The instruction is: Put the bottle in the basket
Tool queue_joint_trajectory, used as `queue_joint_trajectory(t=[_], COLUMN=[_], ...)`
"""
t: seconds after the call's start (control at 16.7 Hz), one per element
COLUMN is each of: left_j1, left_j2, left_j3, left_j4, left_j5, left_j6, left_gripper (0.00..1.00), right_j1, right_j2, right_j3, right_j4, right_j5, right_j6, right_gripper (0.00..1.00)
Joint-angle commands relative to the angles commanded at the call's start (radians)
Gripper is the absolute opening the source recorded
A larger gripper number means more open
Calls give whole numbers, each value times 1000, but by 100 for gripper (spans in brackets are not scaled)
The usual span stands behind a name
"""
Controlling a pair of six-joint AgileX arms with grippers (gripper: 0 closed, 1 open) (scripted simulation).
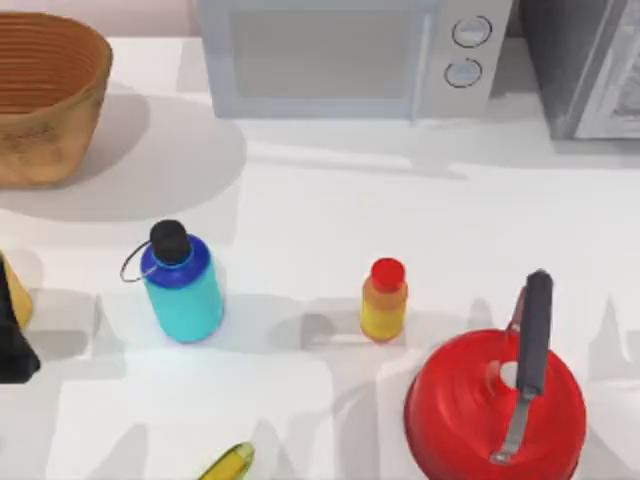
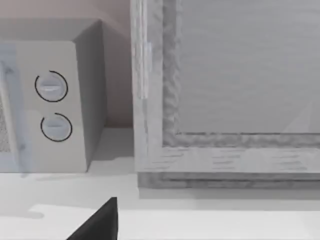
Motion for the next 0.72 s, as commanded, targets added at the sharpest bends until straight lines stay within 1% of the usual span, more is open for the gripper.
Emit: queue_joint_trajectory(t=[0.18,0.3,0.48,0.72], left_j1=[0,3,16,38], left_j2=[11,63,222,566], left_j3=[1,5,11,15], left_j4=[10,60,196,455], left_j5=[8,41,127,285], left_j6=[2,10,37,98], left_gripper=[100,100,100,100], right_j1=[0,0,0,0], right_j2=[0,0,0,0], right_j3=[0,0,0,0], right_j4=[0,0,0,0], right_j5=[0,0,0,0], right_j6=[0,0,0,0], right_gripper=[100,100,100,100])
